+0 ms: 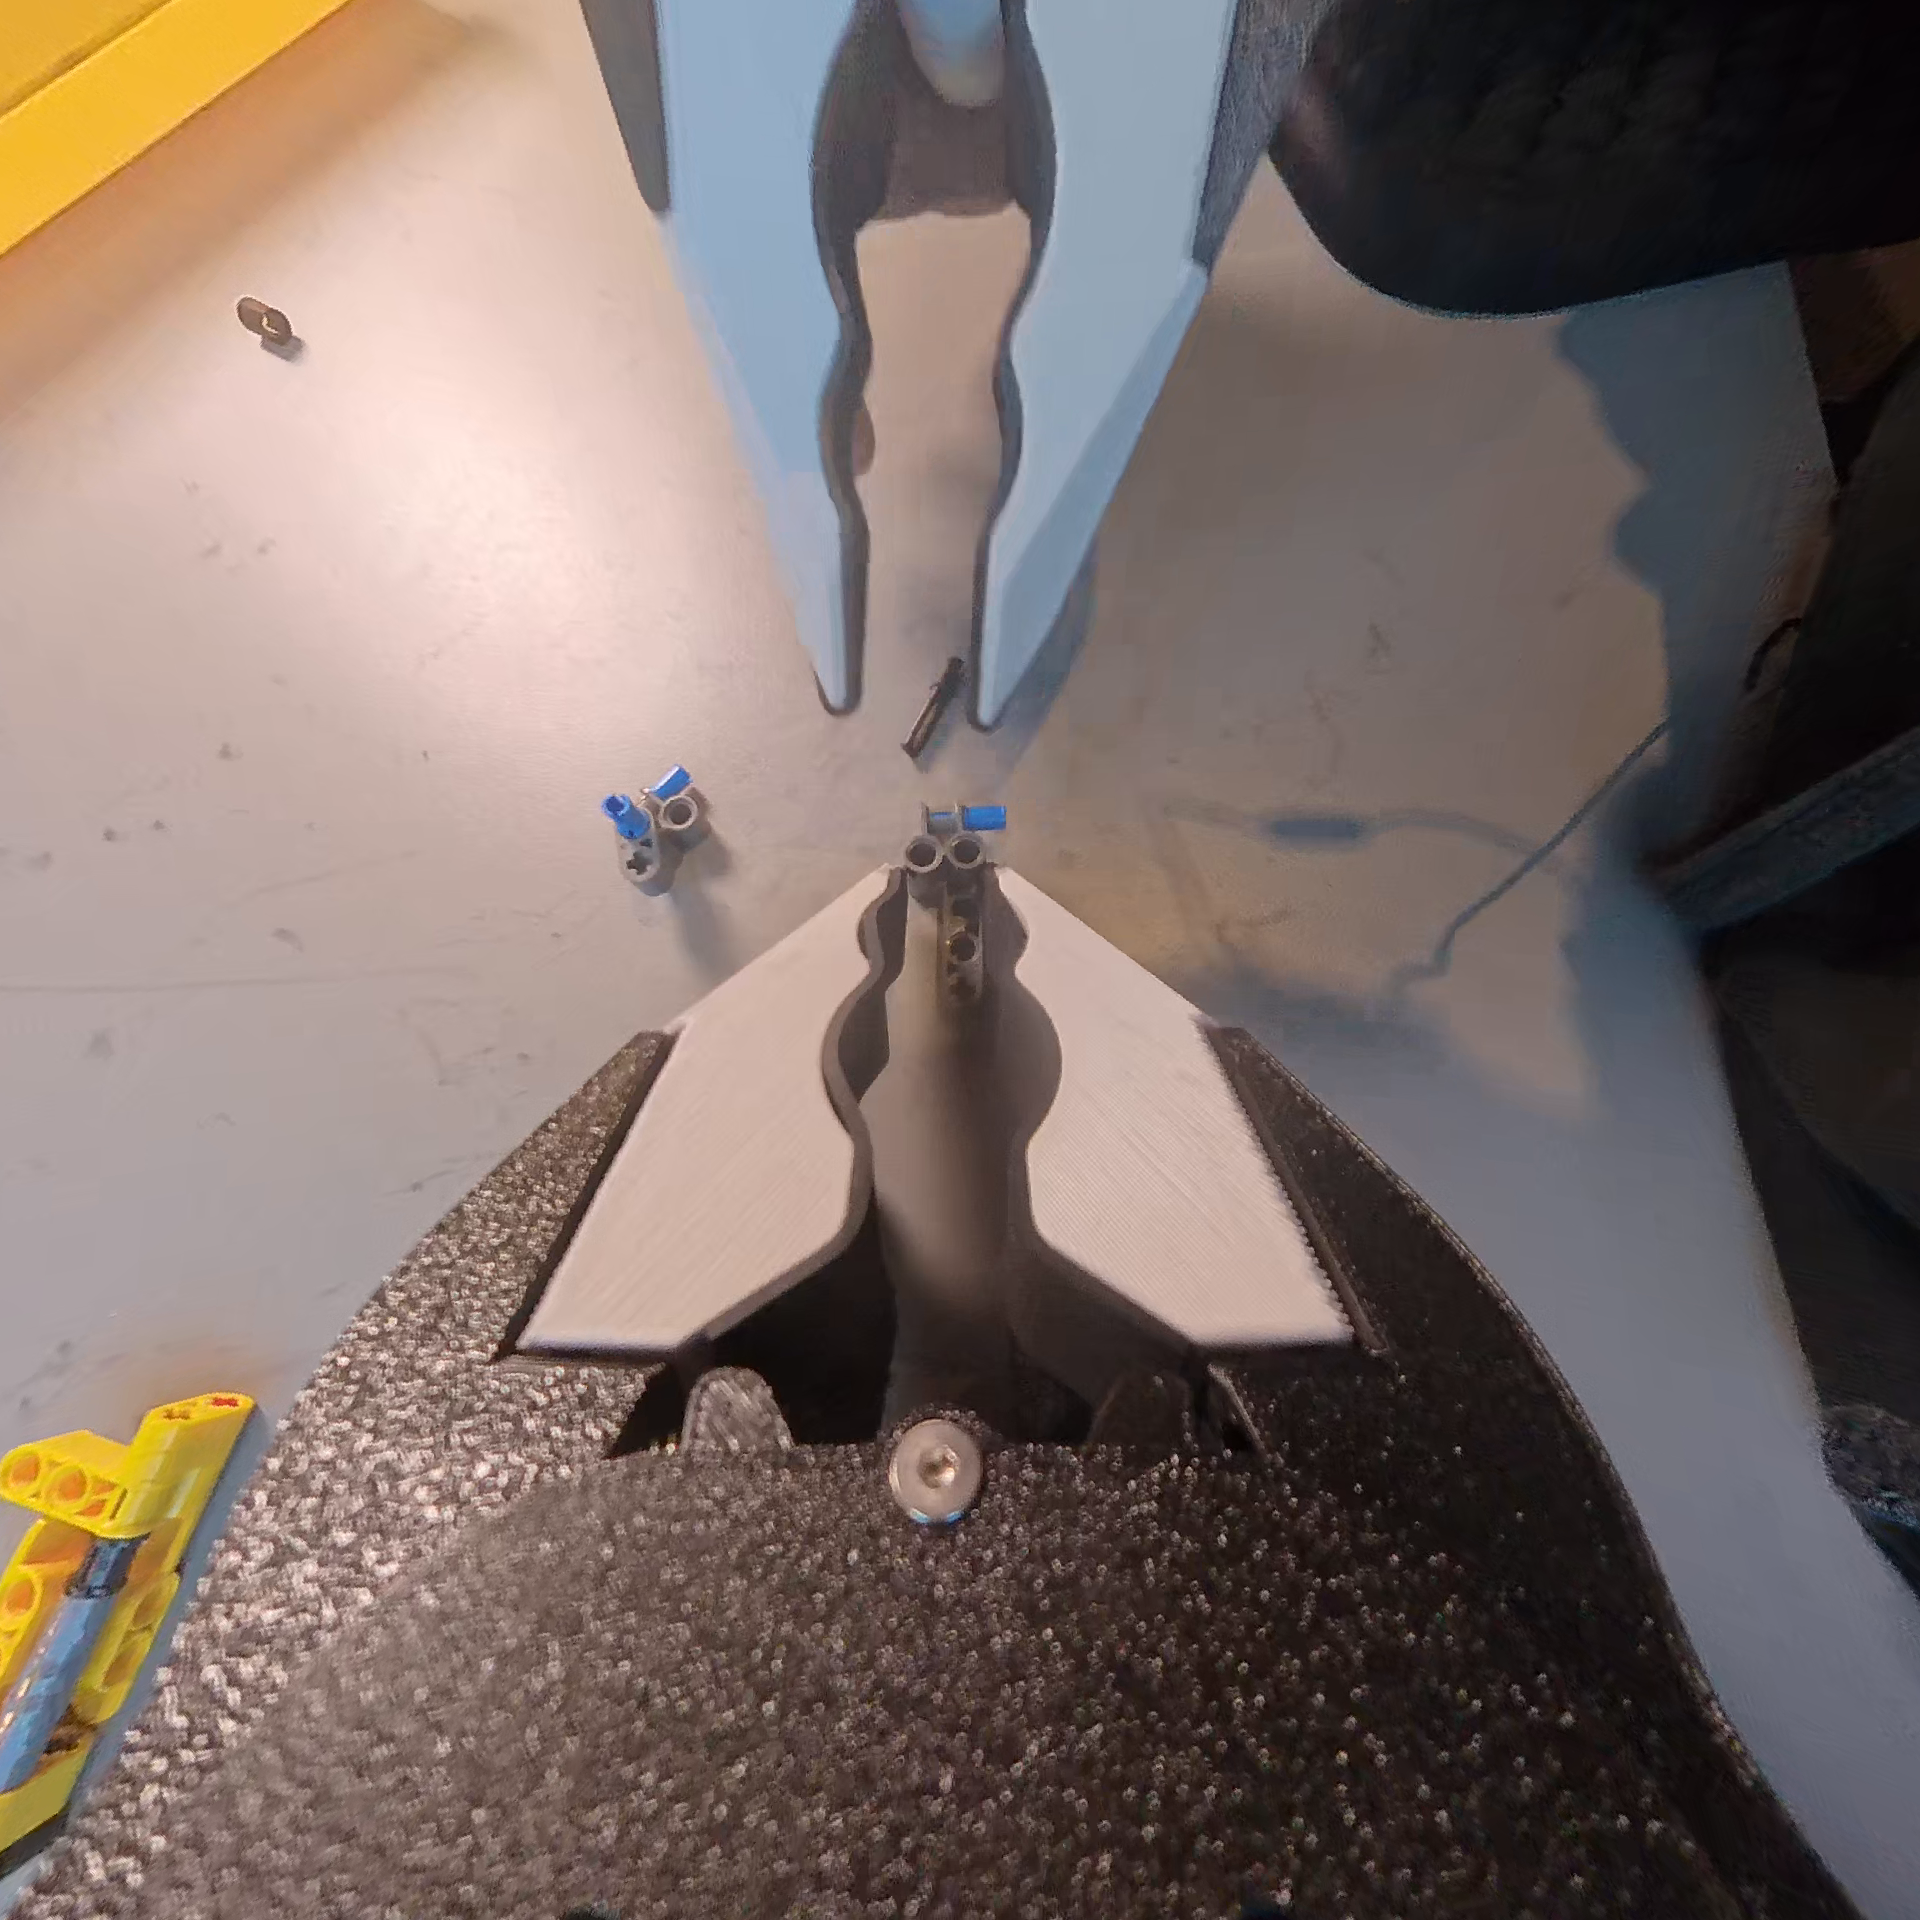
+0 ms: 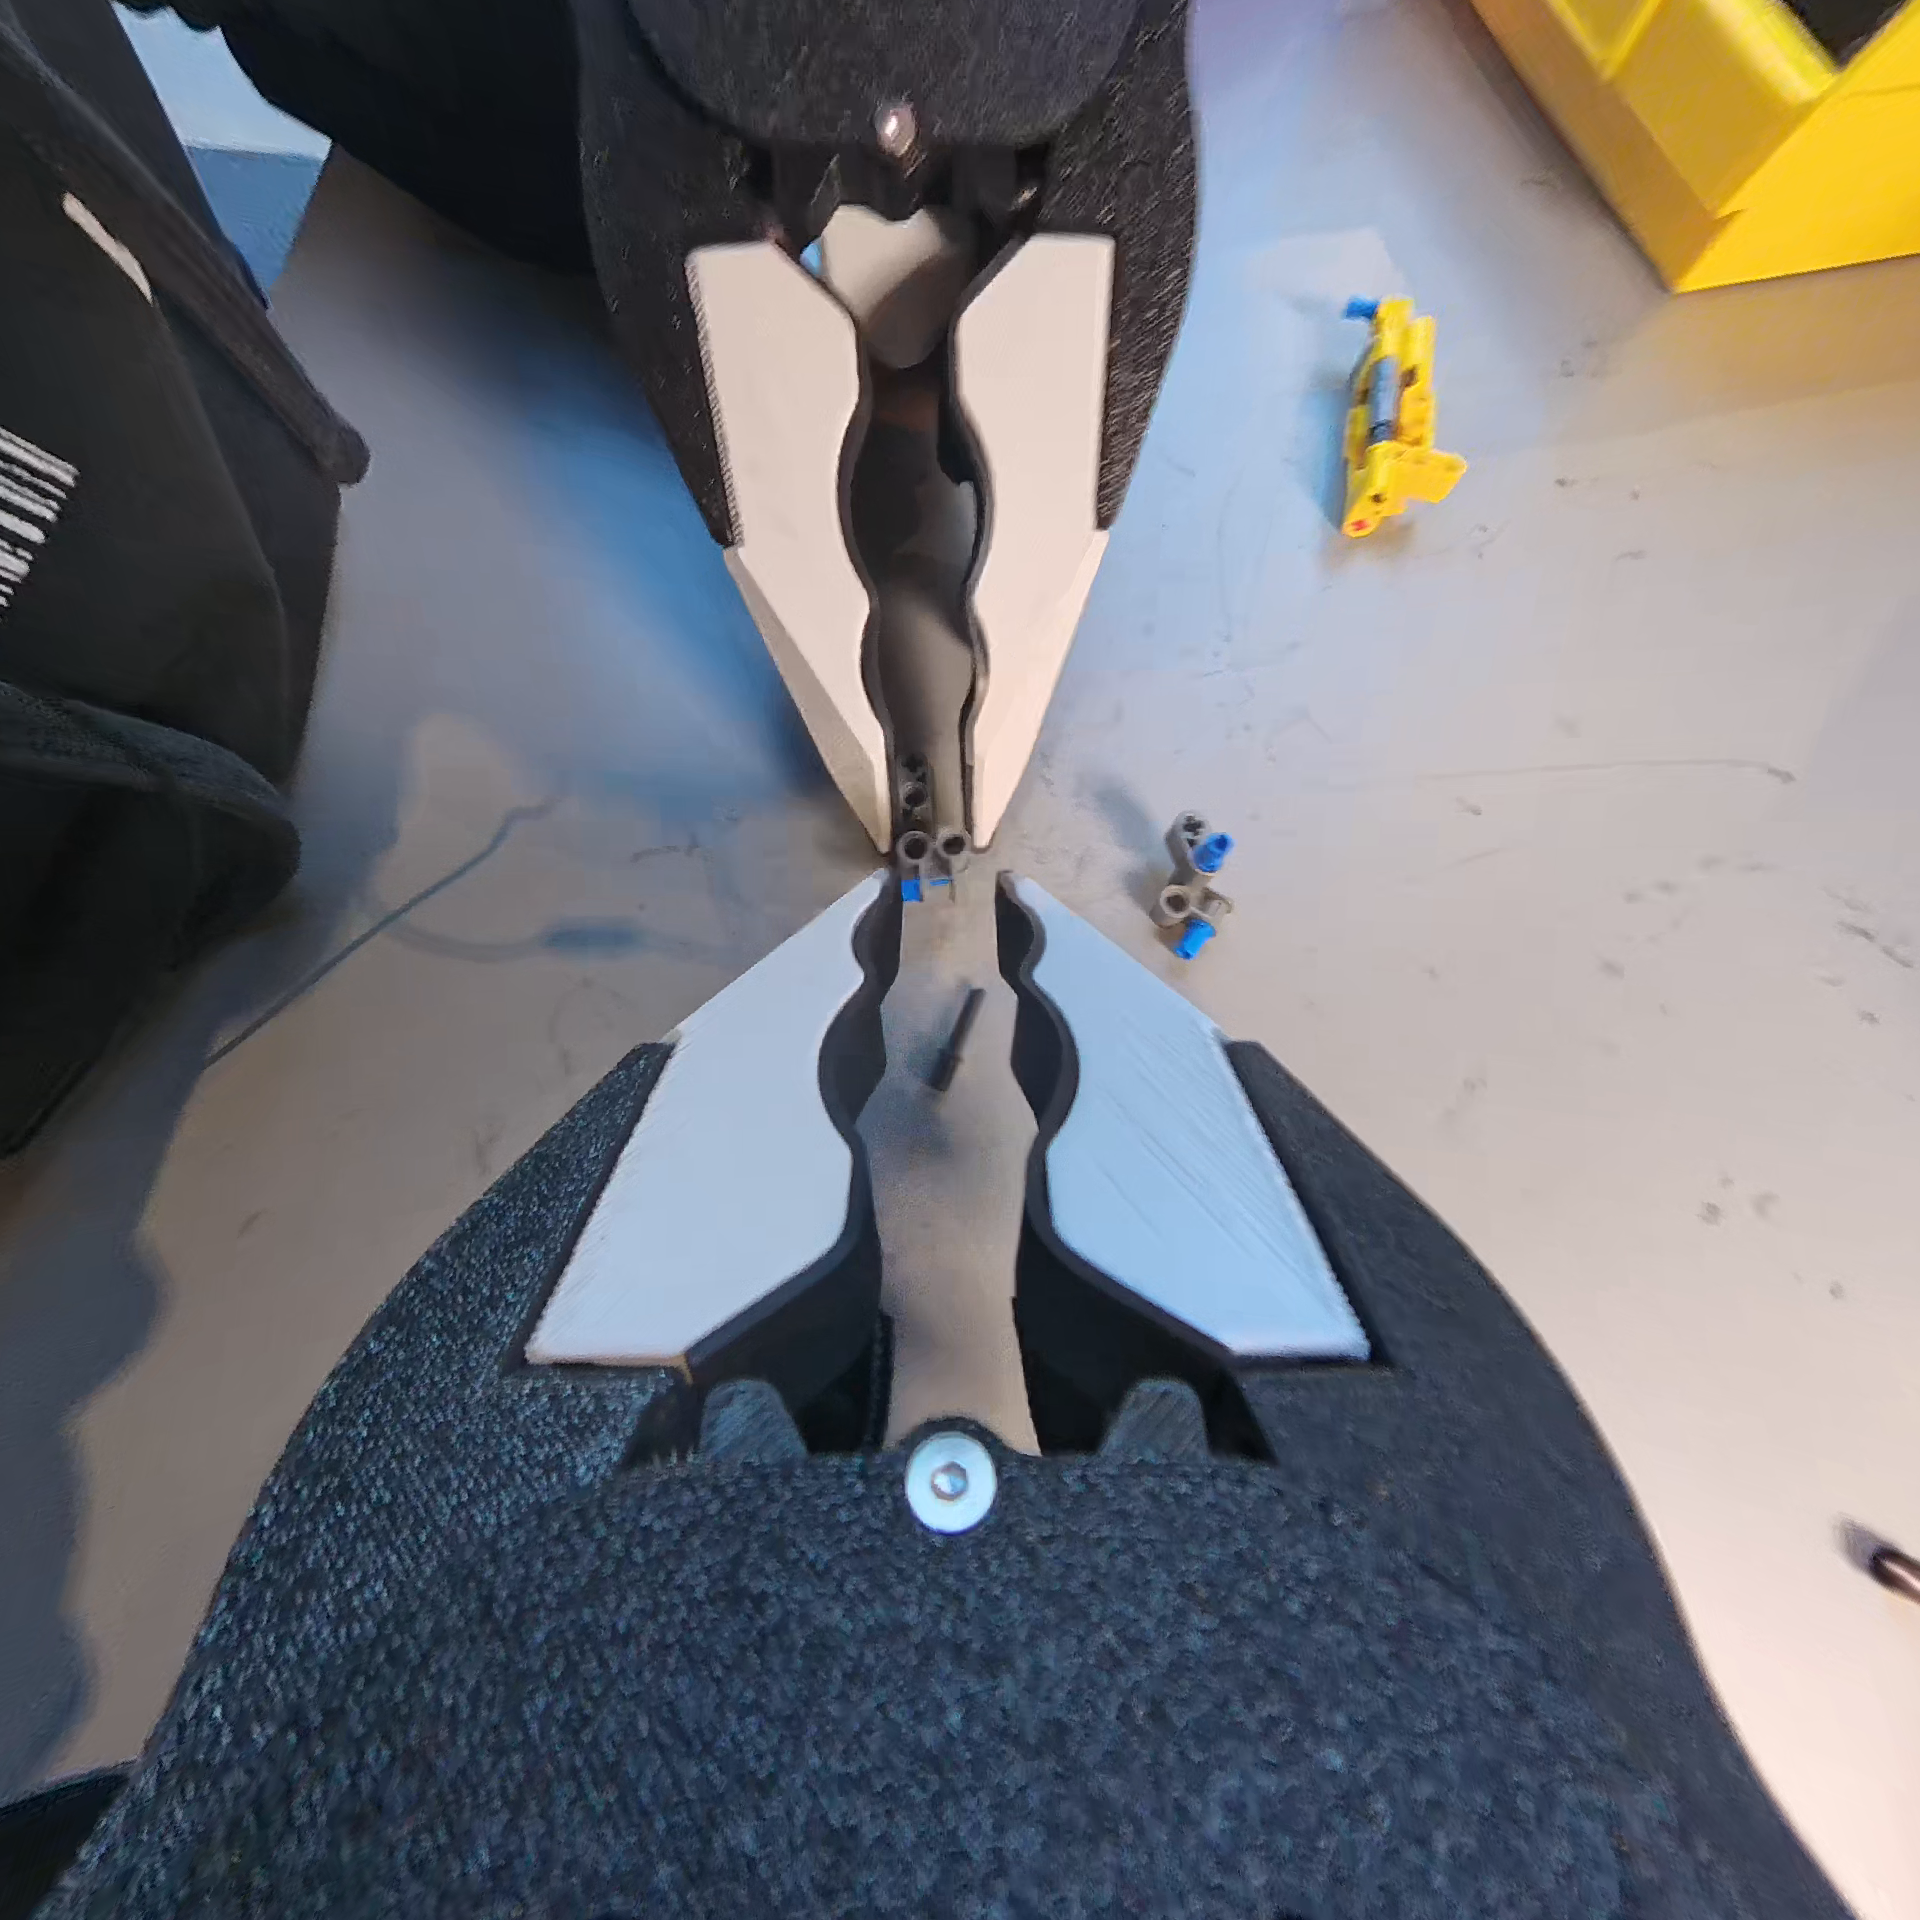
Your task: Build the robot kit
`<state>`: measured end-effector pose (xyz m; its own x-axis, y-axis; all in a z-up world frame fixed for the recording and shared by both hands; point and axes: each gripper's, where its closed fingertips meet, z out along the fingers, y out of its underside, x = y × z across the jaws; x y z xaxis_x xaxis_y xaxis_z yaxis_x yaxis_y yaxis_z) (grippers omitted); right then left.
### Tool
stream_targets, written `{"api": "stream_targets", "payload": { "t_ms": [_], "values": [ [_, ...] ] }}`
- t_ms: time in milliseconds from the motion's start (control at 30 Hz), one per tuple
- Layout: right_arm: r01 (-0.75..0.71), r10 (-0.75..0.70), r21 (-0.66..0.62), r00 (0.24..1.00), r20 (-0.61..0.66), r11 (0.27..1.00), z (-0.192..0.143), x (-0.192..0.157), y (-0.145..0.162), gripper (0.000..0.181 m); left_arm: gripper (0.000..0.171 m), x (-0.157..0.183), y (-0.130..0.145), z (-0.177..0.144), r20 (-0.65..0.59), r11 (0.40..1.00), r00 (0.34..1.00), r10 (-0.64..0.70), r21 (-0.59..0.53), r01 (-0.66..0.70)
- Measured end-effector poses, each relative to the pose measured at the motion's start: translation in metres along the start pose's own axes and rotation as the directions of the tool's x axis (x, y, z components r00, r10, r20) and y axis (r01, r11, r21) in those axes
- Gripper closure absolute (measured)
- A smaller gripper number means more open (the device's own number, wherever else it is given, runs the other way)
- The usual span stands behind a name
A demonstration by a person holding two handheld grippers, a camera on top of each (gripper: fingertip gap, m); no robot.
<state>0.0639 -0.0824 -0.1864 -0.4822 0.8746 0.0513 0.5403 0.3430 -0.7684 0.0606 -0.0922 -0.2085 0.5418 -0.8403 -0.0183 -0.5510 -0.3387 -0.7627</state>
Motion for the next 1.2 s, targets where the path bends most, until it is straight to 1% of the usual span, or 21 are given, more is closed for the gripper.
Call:
{"api": "stream_targets", "payload": {
  "t_ms": [67, 167, 267, 433, 500, 567, 700, 833, 1000, 1200],
  "values": [
    [-0.019, 0.020, 0.023, 0.999, -0.026, 1.000, -0.011, 0.007, -0.004, 0.163, 0.159, 0.000, 0.000, 0.000, 0.000, 1.000, 1.000, -0.001, 0.000, 0.001],
    [-0.032, 0.032, -0.005, 0.997, -0.068, 0.999, -0.019, 0.018, 0.005, 0.162, 0.159, 0.000, 0.000, 0.000, 0.001, 1.000, 1.000, -0.001, 0.000, 0.001],
    [-0.038, 0.036, -0.024, 0.997, -0.073, 0.999, -0.018, 0.020, 0.012, 0.162, 0.159, 0.000, 0.000, 0.000, 0.003, 1.000, 1.000, 0.001, 0.000, -0.001],
    [-0.031, 0.029, -0.021, 0.998, -0.061, 0.999, -0.014, 0.018, 0.011, 0.162, 0.159, -0.002, -0.002, -0.002, 0.011, 1.000, 1.000, 0.002, 0.016, -0.002],
    [-0.038, 0.037, -0.008, 0.997, -0.069, 0.999, -0.015, 0.020, 0.010, 0.162, 0.159, -0.004, -0.005, -0.007, 0.008, 0.999, 1.000, -0.006, 0.043, 0.006],
    [-0.045, 0.045, 0.000, 0.996, -0.071, 0.999, -0.016, 0.021, 0.009, 0.162, 0.158, -0.015, -0.005, -0.017, 0.039, 0.998, 0.999, -0.015, 0.055, 0.013],
    [-0.034, 0.032, -0.032, 0.998, -0.052, 0.999, -0.008, 0.015, 0.012, 0.162, 0.159, -0.037, 0.004, -0.037, 0.103, 0.998, 0.994, -0.044, 0.056, 0.038],
    [-0.021, 0.020, -0.057, 1.000, -0.024, 0.998, 0.002, 0.008, 0.015, 0.162, 0.158, -0.049, 0.020, -0.042, 0.133, 0.999, 0.990, -0.052, 0.009, 0.051],
    [0.001, -0.002, -0.095, 1.000, -0.011, 0.996, 0.012, 0.000, 0.018, 0.162, 0.158, -0.050, 0.036, -0.034, 0.119, 0.997, 0.992, -0.050, -0.050, 0.056],
    [0.010, -0.011, -0.103, 1.000, -0.014, 0.995, 0.017, -0.002, 0.016, 0.162, 0.158, -0.048, 0.037, -0.033, 0.109, 0.997, 0.993, -0.037, -0.057, 0.044]
  ]
}}
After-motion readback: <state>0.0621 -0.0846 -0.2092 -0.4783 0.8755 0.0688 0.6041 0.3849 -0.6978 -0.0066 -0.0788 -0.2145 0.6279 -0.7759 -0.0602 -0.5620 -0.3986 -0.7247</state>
